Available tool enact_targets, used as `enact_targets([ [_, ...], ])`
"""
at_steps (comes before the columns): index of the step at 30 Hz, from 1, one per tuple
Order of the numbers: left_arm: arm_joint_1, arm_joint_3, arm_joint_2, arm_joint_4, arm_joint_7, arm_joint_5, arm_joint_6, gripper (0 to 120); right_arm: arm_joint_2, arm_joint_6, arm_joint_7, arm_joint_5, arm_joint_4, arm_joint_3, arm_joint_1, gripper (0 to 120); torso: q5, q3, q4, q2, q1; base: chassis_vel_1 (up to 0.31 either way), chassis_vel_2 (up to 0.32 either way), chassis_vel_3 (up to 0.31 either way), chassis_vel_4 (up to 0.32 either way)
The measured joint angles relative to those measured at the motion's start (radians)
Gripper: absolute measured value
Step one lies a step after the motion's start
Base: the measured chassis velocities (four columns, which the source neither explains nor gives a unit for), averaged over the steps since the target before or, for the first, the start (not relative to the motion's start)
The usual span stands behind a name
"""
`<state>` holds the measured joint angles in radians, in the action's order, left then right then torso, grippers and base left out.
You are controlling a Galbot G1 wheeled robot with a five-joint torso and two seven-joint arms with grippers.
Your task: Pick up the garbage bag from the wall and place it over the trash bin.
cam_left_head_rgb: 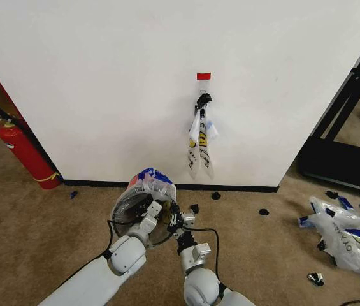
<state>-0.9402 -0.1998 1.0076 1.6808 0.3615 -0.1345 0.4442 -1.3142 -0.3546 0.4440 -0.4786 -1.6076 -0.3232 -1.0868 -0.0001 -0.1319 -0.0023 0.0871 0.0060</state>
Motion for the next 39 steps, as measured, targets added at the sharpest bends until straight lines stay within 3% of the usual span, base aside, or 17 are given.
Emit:
enact_targets([
  [17, 0.013, 0.039, -0.027, -0.070, -0.005, 0.010, 0.008, 0, 0.032, 0.027, 0.007, -0.028, -0.048, -0.010, -0.014, 0, 0.0002, 0.000, 0.0000, 0.000, 0.000, 0.000, 0.000, 0.000, 0.000],
  [27, 0.004, -0.026, -0.004, 0.009, -0.008, -0.007, 0.023, 0, 0.036, 0.033, -0.006, -0.029, -0.039, -0.010, -0.016, 0, 0.0001, 0.000, 0.0000, 0.000, 0.000, 0.000, 0.000, 0.000, 0.000],
  [39, 0.098, -0.077, 0.010, -0.098, -0.004, -0.031, 0.043, 0, 0.029, 0.031, -0.015, 0.008, -0.005, -0.018, -0.017, 0, 0.0001, 0.000, 0.0000, 0.000, 0.000, 0.000, 0.000, 0.000, 0.000],
])
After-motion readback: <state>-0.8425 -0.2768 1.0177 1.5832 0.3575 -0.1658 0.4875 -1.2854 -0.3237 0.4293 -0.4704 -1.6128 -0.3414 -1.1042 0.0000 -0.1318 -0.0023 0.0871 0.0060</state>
